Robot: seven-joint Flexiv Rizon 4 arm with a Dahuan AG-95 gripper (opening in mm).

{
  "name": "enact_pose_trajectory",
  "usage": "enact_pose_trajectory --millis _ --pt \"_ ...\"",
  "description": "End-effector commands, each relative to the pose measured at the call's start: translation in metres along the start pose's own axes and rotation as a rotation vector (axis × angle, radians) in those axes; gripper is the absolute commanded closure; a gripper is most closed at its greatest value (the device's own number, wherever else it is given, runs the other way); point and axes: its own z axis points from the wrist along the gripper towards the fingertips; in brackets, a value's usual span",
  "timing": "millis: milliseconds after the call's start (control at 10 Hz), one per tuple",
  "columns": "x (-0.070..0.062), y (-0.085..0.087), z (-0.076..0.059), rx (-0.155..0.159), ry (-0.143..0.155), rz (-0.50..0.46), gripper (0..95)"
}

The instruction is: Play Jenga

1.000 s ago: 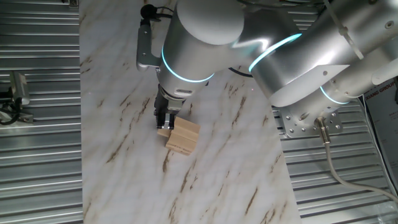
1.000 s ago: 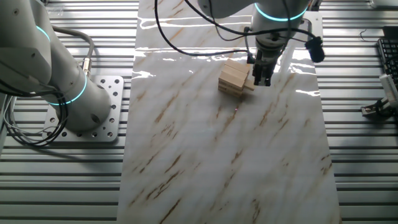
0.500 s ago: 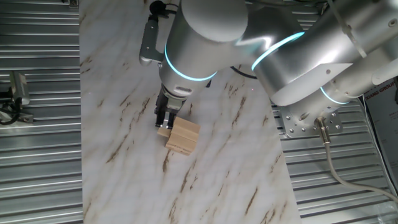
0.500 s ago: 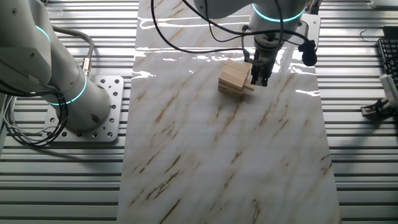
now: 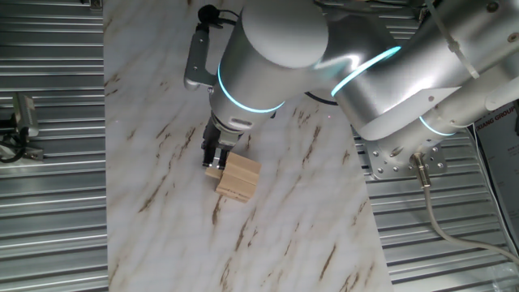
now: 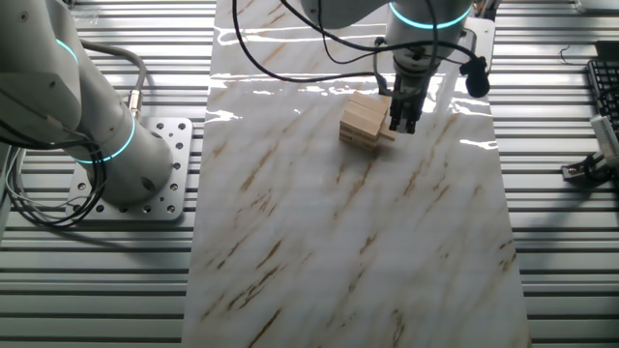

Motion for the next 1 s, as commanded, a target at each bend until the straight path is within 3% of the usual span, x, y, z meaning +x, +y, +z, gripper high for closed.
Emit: enact_pose_trajectory --millis 100,1000 --pt "-0.001 0.000 0.002 0.005 0.002 0.000 95.0" --pt "0.010 0.001 0.006 -0.005 0.000 0.001 95.0"
